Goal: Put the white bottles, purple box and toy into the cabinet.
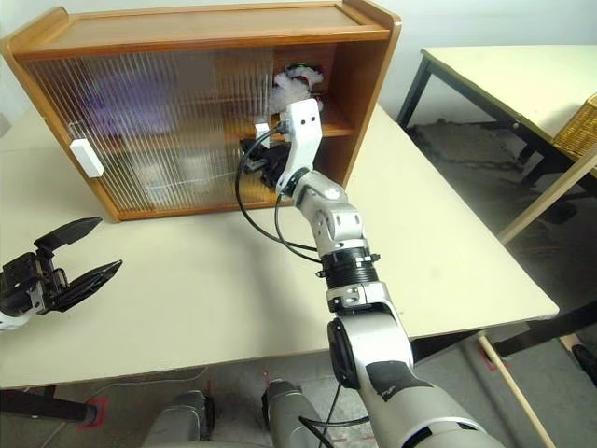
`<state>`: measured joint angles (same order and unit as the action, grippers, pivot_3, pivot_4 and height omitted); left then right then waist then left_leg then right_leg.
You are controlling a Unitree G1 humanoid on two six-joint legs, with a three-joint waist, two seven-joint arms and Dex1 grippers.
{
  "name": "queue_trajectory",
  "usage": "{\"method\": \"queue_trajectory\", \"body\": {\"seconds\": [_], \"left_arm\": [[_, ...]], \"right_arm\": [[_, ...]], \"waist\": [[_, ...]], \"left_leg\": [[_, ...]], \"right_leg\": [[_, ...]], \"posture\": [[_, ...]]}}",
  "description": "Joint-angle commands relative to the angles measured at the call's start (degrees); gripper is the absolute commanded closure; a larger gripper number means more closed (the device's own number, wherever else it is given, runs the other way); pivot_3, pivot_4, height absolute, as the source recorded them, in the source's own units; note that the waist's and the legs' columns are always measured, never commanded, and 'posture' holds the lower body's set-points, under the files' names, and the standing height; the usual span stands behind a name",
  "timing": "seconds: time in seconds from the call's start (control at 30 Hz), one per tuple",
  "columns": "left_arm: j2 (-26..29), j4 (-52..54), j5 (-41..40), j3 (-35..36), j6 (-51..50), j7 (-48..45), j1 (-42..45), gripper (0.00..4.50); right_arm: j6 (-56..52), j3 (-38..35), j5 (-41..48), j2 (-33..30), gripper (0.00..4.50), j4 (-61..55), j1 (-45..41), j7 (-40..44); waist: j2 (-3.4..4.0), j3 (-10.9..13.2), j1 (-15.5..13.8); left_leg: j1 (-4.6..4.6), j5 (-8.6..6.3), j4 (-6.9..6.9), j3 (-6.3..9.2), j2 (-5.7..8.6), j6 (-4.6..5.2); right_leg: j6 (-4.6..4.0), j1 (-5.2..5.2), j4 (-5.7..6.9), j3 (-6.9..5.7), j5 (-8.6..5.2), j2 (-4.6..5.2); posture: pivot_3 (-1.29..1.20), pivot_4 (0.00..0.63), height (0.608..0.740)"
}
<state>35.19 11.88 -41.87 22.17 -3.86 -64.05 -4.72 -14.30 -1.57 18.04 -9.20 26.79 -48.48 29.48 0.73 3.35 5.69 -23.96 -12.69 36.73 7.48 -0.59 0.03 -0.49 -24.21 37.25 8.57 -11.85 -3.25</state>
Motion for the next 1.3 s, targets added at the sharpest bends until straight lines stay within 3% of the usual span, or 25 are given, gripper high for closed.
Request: {"method": "queue_trajectory", "body": {"seconds": [0.03,0.6,0.9,1.3], "left_arm": [[0.23,-1.11,0.92,-0.4,0.3,-0.25,0.55,0.0],[0.28,-1.87,0.93,-0.72,0.04,-0.57,1.27,0.0],[0.34,-2.22,0.96,-0.76,0.03,-0.85,1.56,0.0],[0.3,-3.12,1.09,-0.94,0.18,-1.57,2.17,0.0]], "right_arm": [[2.66,-3.09,-1.06,-1.54,4.46,1.44,0.08,-2.9],[6.03,-5.22,-3.82,-6.68,4.46,4.35,0.77,-8.26],[6.68,-6.54,-5.11,-8.86,4.46,4.56,2.24,-10.09],[6.23,-8.02,-5.86,-12.21,4.46,4.95,3.36,-11.23]], "waist": [[0.0,0.0,0.0],[-0.02,-0.01,0.3],[-0.02,-0.01,0.48],[-0.01,-0.03,0.5]], "left_leg": [[0.0,0.01,0.0,0.0,0.0,0.01],[0.01,-0.19,0.04,0.02,0.19,-0.46],[0.04,0.06,-0.03,0.03,0.13,-0.04],[0.0,-0.1,-0.07,0.03,0.13,-0.33]], "right_leg": [[0.0,0.0,0.0,0.0,0.03,0.0],[0.3,-0.04,-0.01,0.08,0.1,0.13],[0.4,-0.05,-0.01,0.04,0.17,0.09],[0.5,-0.04,-0.12,0.04,0.11,0.12]], "posture": [[-0.13,0.065,0.74],[-0.15,0.07,0.74],[-0.15,0.07,0.74],[-0.16,0.07,0.74]]}}
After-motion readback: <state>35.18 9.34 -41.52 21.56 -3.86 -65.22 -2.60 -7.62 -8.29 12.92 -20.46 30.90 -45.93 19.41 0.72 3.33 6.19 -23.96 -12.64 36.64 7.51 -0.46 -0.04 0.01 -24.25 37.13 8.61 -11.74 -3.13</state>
